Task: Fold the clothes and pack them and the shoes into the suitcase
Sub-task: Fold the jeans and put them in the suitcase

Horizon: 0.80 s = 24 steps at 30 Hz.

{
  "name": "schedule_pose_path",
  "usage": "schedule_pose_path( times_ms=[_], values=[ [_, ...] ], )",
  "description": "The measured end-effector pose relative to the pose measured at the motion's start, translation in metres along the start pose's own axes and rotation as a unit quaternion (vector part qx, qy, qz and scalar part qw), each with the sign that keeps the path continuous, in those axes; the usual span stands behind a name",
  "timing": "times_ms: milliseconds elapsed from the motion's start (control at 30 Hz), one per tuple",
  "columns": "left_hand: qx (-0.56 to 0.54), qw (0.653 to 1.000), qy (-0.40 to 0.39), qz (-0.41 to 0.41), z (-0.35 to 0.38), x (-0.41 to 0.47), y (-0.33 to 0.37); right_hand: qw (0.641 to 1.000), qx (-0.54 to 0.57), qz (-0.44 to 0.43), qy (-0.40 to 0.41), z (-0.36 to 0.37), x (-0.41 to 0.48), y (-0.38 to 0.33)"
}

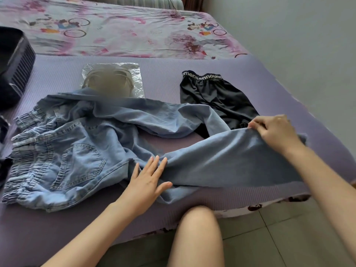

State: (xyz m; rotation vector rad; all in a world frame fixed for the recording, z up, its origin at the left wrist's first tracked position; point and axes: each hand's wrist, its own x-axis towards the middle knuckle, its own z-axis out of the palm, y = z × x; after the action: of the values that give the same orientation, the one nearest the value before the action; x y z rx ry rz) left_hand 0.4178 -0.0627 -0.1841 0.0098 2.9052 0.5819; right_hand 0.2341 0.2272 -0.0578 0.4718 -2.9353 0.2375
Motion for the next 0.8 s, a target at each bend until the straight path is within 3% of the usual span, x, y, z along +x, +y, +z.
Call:
schedule_pose_path(
  times_ms=[167, 333, 500, 633, 800],
  values=[
    [0.032, 0.999, -0.031, 0.015, 0.020, 0.014, 0.013, 0.984, -0.148, 0.020, -0.099, 0.017, 0.019, 0.034],
    [0.050, 0.998, -0.032, 0.005, 0.028, 0.029, 0.025, 0.998, 0.035, 0.053, -0.027, 0.059, 0.017, 0.016],
    [0.050, 0.998, -0.044, 0.002, 0.028, 0.044, 0.027, 0.994, -0.028, 0.092, -0.057, 0.096, 0.009, -0.011],
    [0.053, 0.997, -0.054, 0.008, 0.033, 0.048, 0.025, 0.993, 0.016, 0.106, 0.039, 0.115, -0.001, -0.015],
    [0.057, 0.998, -0.014, 0.006, 0.053, 0.051, 0.018, 0.977, 0.084, 0.140, 0.138, 0.063, 0.053, 0.007]
  ],
)
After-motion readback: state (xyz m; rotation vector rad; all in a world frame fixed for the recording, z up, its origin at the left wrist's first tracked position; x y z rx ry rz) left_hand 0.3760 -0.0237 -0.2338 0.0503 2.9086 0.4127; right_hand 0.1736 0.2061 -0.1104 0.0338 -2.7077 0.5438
